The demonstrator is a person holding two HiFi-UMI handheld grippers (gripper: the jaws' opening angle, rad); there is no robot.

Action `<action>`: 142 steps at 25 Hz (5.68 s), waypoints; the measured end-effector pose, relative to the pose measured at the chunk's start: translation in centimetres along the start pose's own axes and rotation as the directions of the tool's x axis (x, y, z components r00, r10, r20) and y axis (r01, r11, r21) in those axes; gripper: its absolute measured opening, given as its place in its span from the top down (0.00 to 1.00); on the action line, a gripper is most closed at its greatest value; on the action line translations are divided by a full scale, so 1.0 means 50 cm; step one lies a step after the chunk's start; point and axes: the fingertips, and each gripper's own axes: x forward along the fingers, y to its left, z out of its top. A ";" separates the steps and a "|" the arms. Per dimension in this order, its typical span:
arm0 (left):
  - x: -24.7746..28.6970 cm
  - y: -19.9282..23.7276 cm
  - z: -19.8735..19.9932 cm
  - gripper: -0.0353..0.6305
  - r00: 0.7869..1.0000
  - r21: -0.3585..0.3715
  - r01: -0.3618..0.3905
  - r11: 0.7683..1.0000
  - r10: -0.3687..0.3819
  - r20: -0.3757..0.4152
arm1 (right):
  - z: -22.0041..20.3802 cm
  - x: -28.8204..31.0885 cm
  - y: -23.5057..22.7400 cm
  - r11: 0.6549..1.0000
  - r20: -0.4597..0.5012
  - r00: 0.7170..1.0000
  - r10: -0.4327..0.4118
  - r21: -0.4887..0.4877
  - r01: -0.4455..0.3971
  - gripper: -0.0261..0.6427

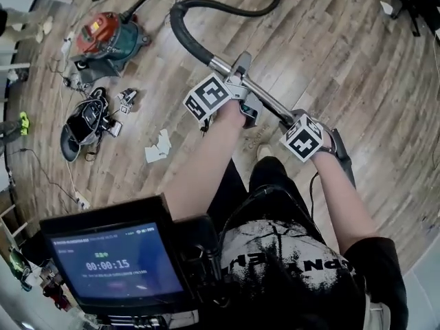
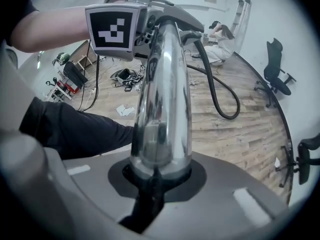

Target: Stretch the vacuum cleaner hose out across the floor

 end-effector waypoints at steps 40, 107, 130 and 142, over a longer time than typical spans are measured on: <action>-0.300 -0.349 -0.200 0.89 0.952 0.132 0.295 0.946 -0.280 -0.122 | -0.122 -0.274 0.279 0.975 0.118 0.969 -0.215 0.081 0.206 0.87; -0.780 -0.390 -0.977 0.89 0.980 0.090 0.093 0.992 -0.107 0.167 | -0.911 -0.438 0.729 0.976 0.128 0.992 -0.014 -0.215 0.042 0.85; -0.752 -0.404 -1.386 0.89 0.975 0.034 0.007 0.999 -0.014 0.223 | -1.326 -0.508 0.712 0.964 0.084 0.994 0.074 -0.262 -0.050 0.85; -0.782 -0.392 -1.415 0.89 0.985 0.037 0.002 0.999 -0.008 0.175 | -1.351 -0.498 0.766 0.975 0.085 0.993 0.078 -0.216 -0.058 0.85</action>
